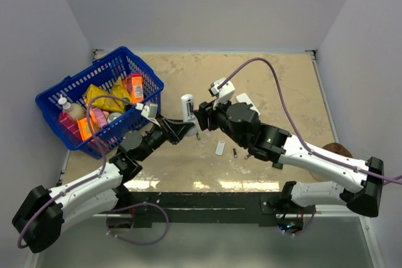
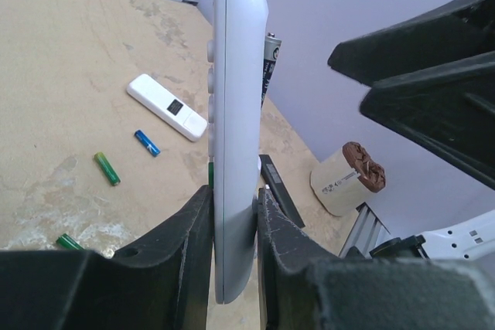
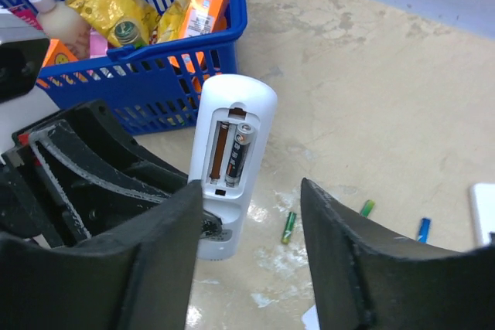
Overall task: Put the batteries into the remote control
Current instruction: Load the battery into the remote control.
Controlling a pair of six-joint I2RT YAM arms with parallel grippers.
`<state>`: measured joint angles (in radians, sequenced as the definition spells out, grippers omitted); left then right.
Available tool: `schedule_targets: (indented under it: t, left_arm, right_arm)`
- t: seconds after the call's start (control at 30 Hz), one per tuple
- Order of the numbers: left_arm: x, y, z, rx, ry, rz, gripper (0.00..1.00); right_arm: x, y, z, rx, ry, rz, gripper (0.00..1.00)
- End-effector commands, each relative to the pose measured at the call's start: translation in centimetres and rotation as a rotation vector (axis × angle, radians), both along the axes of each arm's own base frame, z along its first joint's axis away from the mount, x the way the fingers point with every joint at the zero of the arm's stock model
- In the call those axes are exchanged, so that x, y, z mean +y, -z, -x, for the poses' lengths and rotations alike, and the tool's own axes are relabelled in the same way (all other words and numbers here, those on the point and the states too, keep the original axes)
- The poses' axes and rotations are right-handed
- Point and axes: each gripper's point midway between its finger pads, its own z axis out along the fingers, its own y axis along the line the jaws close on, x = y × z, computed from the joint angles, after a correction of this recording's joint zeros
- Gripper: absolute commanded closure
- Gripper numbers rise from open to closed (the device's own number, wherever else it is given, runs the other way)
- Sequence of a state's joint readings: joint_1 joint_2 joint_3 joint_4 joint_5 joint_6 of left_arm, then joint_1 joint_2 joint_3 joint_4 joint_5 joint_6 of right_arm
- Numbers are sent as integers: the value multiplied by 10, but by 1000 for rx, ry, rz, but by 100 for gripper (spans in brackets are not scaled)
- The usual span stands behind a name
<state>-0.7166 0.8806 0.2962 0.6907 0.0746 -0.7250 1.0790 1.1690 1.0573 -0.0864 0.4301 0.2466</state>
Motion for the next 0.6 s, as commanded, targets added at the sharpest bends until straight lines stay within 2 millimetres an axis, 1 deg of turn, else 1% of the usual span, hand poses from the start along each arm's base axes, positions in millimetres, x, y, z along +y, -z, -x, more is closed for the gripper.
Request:
schedule_targets:
  t: [0.0, 0.03, 0.07, 0.1, 0.13, 0.17, 0.2, 0.23, 0.27, 0.3, 0.33, 0.37, 0.4, 0.43, 0.47, 0.5, 0.57]
  left_arm:
    - [2, -30, 3, -53, 1, 82, 100]
    - [2, -30, 4, -52, 5, 85, 100]
    - [2, -30, 4, -48, 6, 89, 100]
    - [1, -30, 5, -44, 8, 91, 100]
    - [1, -31, 6, -45, 13, 92, 100]
    - [1, -31, 6, -42, 14, 91, 100]
    - [1, -31, 6, -42, 15, 93, 100]
    - [2, -34, 7, -47, 16, 97, 100]
    - [2, -33, 7, -46, 16, 96, 100]
    - [1, -33, 8, -46, 20, 93, 100]
    - [1, -36, 9, -52, 22, 98, 100]
    - [0, -37, 9, -53, 30, 97, 100]
    - [0, -38, 10, -54, 36, 95, 100]
    - [-1, -40, 11, -57, 42, 96, 100]
    - [-3, -40, 13, -60, 58, 93, 100]
    - [-4, -42, 13, -63, 64, 94, 100]
    - [-6, -44, 16, -71, 84, 96, 100]
  right_arm:
    - [-13, -40, 3, -134, -71, 77, 42]
    - [-23, -50, -3, -178, -53, 80, 42]
    - [-24, -52, -3, -199, -76, 69, 42]
    - [-22, -63, -2, -251, -118, 47, 42]
    - [-30, -68, -10, -309, -144, 70, 42]
    - [-22, -68, 6, -351, -278, 58, 42]
    - [-25, -71, 5, -398, -288, 60, 42]
    - [-25, -85, 7, -498, -313, 61, 41]
    - [-24, -81, 12, -532, -348, 71, 35]
    - [-22, -83, 13, -563, -370, 80, 29]
    - [-22, -82, 11, -583, -375, 106, 28]
    - [-21, -86, 9, -598, -382, 121, 27]
    - [-14, -79, 8, -596, -425, 152, 25]
    - [-13, -73, 6, -610, -445, 206, 22]
    - [-10, -77, 5, -629, -463, 223, 21]
    - [-5, -71, 8, -639, -514, 248, 20]
    - [-2, -75, 8, -703, -550, 295, 19]
